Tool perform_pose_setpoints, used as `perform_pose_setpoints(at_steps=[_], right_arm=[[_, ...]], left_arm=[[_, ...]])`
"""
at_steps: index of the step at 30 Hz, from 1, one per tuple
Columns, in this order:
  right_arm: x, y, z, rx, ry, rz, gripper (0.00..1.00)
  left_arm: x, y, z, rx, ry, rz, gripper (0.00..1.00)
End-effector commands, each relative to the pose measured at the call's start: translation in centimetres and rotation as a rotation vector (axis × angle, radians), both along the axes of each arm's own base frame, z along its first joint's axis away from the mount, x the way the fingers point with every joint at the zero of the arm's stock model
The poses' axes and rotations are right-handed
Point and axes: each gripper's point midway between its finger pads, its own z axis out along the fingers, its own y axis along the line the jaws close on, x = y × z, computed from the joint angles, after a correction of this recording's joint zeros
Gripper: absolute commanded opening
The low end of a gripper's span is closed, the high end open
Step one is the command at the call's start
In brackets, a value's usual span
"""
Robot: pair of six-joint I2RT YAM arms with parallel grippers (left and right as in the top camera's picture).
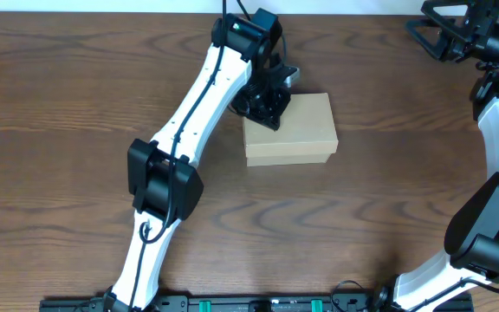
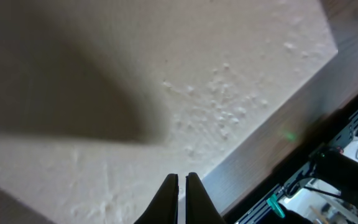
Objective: Pack container
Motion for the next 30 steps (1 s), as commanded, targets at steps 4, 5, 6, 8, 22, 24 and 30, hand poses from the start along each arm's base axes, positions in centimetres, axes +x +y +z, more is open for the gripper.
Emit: perform_pose_setpoints(at_steps=[4, 5, 6, 8, 22, 24, 30], right_arm=[[-0.1, -0.7, -0.1, -0.008, -0.007, -0.013, 0.99], [-0.1, -0.8, -0.1, -0.008, -0.007, -0.016, 0.99], [-0.1, -1.0, -0.1, -0.008, -0.007, -0.019, 0.99], [0.0, -1.3, -0.1, -0.008, -0.007, -0.025, 0.99], [0.0, -1.7, -0.1, -0.008, -0.007, -0.035, 0.99], [0.0, -1.7, -0.1, -0.008, -0.007, -0.036, 0.99], [0.0, -1.8, -0.1, -0.008, -0.007, -0.039, 0.99]], left_arm=[[-0.5, -0.4, -2.6, 0.016, 0.073, -0.017, 0.06], [-0.5, -0.4, -2.7, 0.011, 0.076, -0.022, 0.06], [-0.5, -0.5, -2.8, 0.011, 0.078, -0.022, 0.06], [-0.5, -0.4, -2.8, 0.012, 0.078, -0.023, 0.06], [-0.1, -0.8, -2.9, 0.0, 0.055, -0.026, 0.06], [-0.1, -0.9, -3.2, 0.0, 0.055, -0.029, 0.06], [-1.5, -0.6, -5.6, 0.022, 0.135, -0.029, 0.06]])
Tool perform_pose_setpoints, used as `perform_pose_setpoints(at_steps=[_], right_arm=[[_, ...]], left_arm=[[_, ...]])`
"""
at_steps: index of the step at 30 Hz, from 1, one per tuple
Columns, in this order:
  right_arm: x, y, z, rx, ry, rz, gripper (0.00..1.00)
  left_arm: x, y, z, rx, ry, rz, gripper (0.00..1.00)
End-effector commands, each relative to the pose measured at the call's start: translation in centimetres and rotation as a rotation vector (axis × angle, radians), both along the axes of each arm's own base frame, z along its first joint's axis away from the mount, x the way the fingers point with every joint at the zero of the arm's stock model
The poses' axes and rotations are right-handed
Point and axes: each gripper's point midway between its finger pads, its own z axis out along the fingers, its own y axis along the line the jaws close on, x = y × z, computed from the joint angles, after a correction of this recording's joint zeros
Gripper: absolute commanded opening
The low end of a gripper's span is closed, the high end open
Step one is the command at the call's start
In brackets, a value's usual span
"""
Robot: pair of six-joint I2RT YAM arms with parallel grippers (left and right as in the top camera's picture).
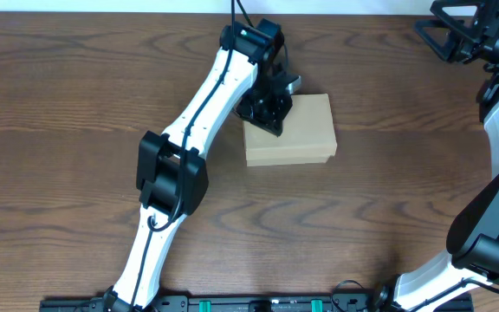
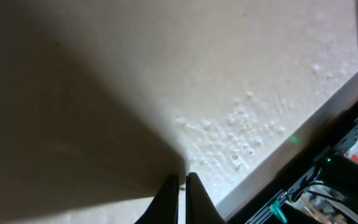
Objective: Pack container
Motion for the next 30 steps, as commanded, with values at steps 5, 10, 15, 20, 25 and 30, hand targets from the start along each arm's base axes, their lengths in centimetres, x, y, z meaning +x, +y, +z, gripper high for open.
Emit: perform_pose_setpoints(at_steps=[5, 10, 15, 20, 25, 30], right_arm=[[-0.1, -0.4, -0.1, -0.008, -0.006, -0.006, 0.99], [-0.1, -0.4, -0.1, -0.008, -0.006, -0.006, 0.99], [-0.2, -0.4, 0.0, -0.016, -0.024, -0.006, 0.99], [-0.2, -0.4, 0.0, -0.016, -0.023, -0.006, 0.99], [-0.2, -0.4, 0.0, -0.016, -0.024, -0.006, 0.99], [-0.2, -0.4, 0.0, -0.017, -0.027, -0.006, 0.99]], left_arm=[[-2.0, 0.3, -2.6, 0.021, 0.1, -0.019, 0.06], [-1.6, 0.2, -2.2, 0.01, 0.079, -0.014, 0.06], [0.0, -0.2, 0.3, -0.029, -0.007, -0.009, 0.06], [2.2, -0.2, 4.4, -0.086, -0.127, 0.011, 0.27], [3.9, 1.6, 8.1, -0.075, -0.232, 0.061, 0.29], [5.6, 5.1, 12.2, -0.028, -0.368, 0.149, 0.29]])
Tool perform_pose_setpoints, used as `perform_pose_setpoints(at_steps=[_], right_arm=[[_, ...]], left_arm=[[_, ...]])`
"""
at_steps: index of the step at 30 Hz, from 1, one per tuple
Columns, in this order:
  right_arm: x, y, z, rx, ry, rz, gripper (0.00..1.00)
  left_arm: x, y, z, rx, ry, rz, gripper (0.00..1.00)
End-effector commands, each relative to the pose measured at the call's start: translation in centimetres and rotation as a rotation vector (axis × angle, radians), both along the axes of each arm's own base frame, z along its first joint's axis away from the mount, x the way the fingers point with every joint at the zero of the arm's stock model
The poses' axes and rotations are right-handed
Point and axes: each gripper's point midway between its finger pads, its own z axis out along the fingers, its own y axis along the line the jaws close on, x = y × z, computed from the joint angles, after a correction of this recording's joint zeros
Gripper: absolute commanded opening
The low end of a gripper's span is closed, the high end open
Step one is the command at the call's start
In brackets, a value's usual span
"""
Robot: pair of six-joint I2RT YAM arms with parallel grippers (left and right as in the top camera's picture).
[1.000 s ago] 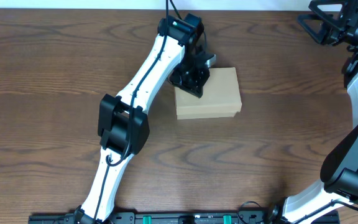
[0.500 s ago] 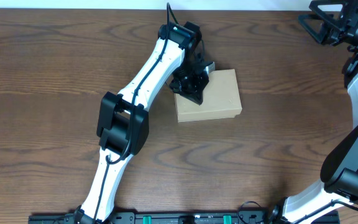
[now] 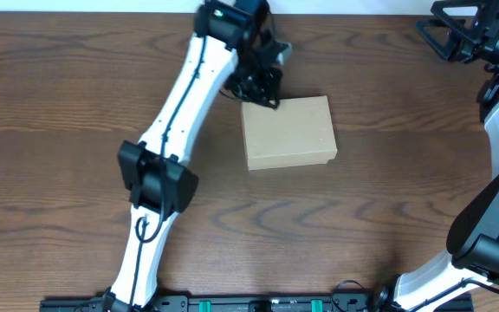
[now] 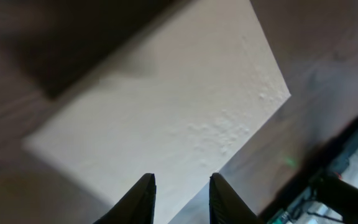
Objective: Pack container
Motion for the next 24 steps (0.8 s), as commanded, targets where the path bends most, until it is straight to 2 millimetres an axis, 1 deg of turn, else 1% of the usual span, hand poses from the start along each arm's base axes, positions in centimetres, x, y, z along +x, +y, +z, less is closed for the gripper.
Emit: perform_pose_setpoints(at_steps=[1, 2, 4, 5, 7, 9, 12, 14, 17, 19, 20, 22, 24], right_arm=[[-0.1, -0.4, -0.1, -0.01, -0.01, -0.006, 0.99], [-0.1, -0.4, -0.1, -0.01, -0.01, -0.007, 0.99], [-0.1, -0.7, -0.1, -0.013, -0.016, -0.012, 0.99], [-0.2, -0.8, 0.0, -0.015, -0.02, -0.015, 0.99], [-0.2, -1.0, 0.0, -0.016, -0.023, -0.021, 0.99], [-0.2, -1.3, 0.0, -0.015, -0.022, -0.028, 0.99], [-0.2, -1.7, 0.0, -0.009, -0.006, -0.036, 0.99], [-0.2, -1.8, 0.0, -0.005, 0.004, -0.038, 0.99], [-0.2, -1.8, 0.0, -0.004, 0.006, -0.039, 0.99], [-0.2, -1.8, -0.1, -0.005, 0.006, -0.038, 0.99], [-0.2, -1.8, -0.1, -0.005, 0.006, -0.038, 0.99], [-0.2, -1.8, -0.1, -0.005, 0.006, -0.038, 0.99], [-0.2, -1.8, -0.1, -0.005, 0.007, -0.038, 0.99]], left_arm=[[1.4, 3.6, 5.4, 0.043, -0.167, 0.101, 0.28], [1.7, 4.6, 6.3, 0.06, -0.2, 0.134, 0.28], [2.2, 7.3, 8.8, 0.106, -0.278, 0.214, 0.28], [2.2, 8.3, 9.7, 0.124, -0.309, 0.24, 0.28], [2.0, 11.0, 12.3, 0.169, -0.387, 0.309, 0.28], [1.4, 13.3, 14.9, 0.202, -0.462, 0.373, 0.28], [0.2, 15.6, 18.1, 0.212, -0.541, 0.435, 0.29], [-1.0, 16.7, 20.0, 0.204, -0.583, 0.46, 0.29], [-2.8, 17.6, 21.7, 0.191, -0.612, 0.477, 0.29], [-4.1, 18.1, 22.4, 0.195, -0.618, 0.481, 0.29], [-4.6, 18.5, 22.6, 0.205, -0.618, 0.489, 0.31], [-5.8, 19.4, 23.0, 0.227, -0.616, 0.523, 0.31], [-7.2, 19.7, 23.6, 0.224, -0.621, 0.524, 0.18]])
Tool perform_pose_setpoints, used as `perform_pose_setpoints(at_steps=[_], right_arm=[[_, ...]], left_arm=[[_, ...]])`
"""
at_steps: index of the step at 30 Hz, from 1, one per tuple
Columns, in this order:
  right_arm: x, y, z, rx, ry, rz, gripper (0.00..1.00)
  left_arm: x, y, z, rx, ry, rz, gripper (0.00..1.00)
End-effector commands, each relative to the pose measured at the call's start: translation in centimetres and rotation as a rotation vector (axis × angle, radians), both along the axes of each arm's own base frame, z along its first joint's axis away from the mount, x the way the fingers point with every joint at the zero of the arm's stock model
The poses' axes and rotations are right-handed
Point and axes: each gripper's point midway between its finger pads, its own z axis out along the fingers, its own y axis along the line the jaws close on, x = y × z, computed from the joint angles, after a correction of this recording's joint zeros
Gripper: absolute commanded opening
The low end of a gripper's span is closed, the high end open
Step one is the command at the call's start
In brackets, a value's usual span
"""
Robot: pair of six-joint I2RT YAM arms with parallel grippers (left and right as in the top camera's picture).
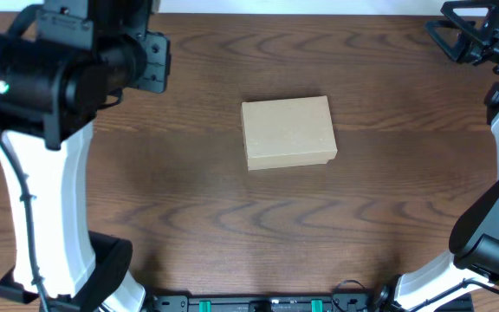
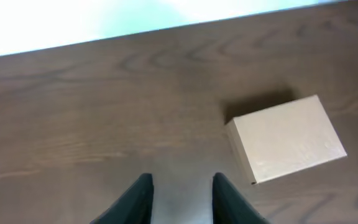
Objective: Pack container
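A closed tan cardboard box (image 1: 288,132) lies flat on the wooden table (image 1: 388,217) near its middle, lid down. High over the table's far left, my left arm (image 1: 68,78) looms close to the overhead camera, and its gripper is hidden beneath it there. In the left wrist view my left gripper (image 2: 179,190) is open and empty, well above bare wood, with the box (image 2: 288,140) lower right of it. My right gripper (image 1: 457,35) rests at the far right corner, away from the box; its jaws are unclear.
The table's far edge (image 2: 166,31) meets a bright white floor in the left wrist view. The right arm runs along the right edge. A black rail (image 1: 258,303) lines the near edge.
My left gripper was open just past the box's far left corner. Now it is high above the table's far left, well away from the box. The box has not moved.
My left gripper was shut, low over the box lid near its far left part, and it was still there a second later. Then it stood open beside the box's far left corner. Now it is raised and withdrawn to the left, and the box is closed.
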Motion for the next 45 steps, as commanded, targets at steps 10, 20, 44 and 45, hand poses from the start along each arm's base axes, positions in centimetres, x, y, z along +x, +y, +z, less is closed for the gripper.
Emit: perform_pose_setpoints(at_steps=[10, 20, 44, 45], right_arm=[[-0.1, -0.2, -0.1, 0.005, 0.029, 0.0, 0.99], [-0.1, -0.2, -0.1, 0.005, 0.029, 0.0, 0.99], [-0.1, -0.2, -0.1, 0.005, 0.029, 0.0, 0.99], [-0.1, -0.2, -0.1, 0.005, 0.029, 0.0, 0.99]], left_arm=[[-8.6, 3.5, 5.6, -0.047, -0.156, 0.074, 0.54], [-13.3, 4.6, 8.5, -0.107, -0.277, 0.08, 0.95], [-16.9, 5.7, 10.2, -0.135, -0.367, 0.078, 0.95], [-16.9, 5.7, 10.2, -0.133, -0.368, 0.08, 0.95]])
